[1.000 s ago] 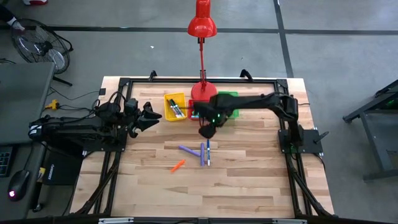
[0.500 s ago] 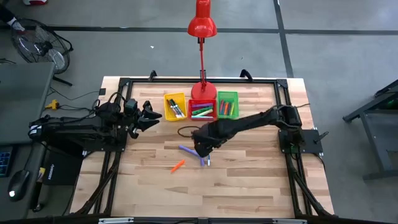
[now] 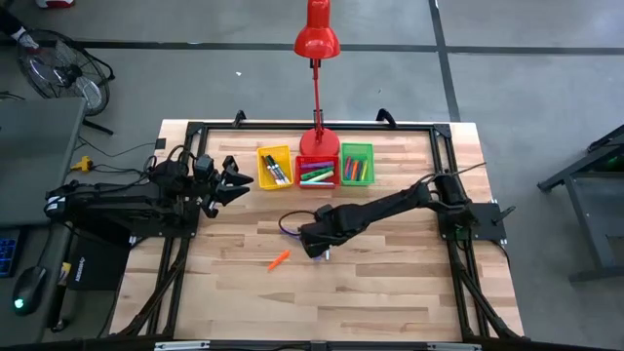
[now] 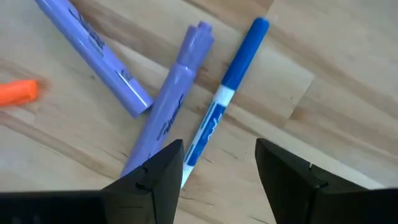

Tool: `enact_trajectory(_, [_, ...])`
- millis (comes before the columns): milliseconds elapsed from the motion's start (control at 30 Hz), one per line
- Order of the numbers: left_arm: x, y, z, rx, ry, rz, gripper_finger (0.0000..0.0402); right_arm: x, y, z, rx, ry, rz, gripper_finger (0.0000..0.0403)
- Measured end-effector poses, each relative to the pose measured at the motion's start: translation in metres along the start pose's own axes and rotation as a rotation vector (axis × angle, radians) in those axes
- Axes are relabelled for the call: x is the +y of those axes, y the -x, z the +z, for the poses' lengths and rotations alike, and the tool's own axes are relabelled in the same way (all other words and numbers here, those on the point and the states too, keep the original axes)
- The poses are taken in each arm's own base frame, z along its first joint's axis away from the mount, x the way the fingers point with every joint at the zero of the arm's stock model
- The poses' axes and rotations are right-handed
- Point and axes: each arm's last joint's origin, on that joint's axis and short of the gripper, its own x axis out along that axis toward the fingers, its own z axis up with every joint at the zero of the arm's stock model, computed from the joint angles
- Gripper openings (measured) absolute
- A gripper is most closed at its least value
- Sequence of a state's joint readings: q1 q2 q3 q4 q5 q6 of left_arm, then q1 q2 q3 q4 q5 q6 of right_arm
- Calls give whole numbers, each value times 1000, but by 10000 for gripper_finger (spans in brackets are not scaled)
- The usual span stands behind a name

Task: Pick & Place Markers
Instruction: Put the blue marker pen into the yellow bin

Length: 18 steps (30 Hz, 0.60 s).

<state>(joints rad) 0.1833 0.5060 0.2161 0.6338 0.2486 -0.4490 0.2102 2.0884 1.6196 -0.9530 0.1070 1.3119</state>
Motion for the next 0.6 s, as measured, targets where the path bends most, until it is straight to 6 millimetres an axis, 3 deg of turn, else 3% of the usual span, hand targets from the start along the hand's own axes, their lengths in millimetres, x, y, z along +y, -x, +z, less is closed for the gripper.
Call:
enact_trajectory(233, [0, 0, 0, 0, 0, -5, 147, 3, -3, -3, -29, -17, -1, 182])
enact_trajectory(600, [0, 0, 1, -5, -1, -7, 147, 6, -29, -10, 2, -13, -40, 181])
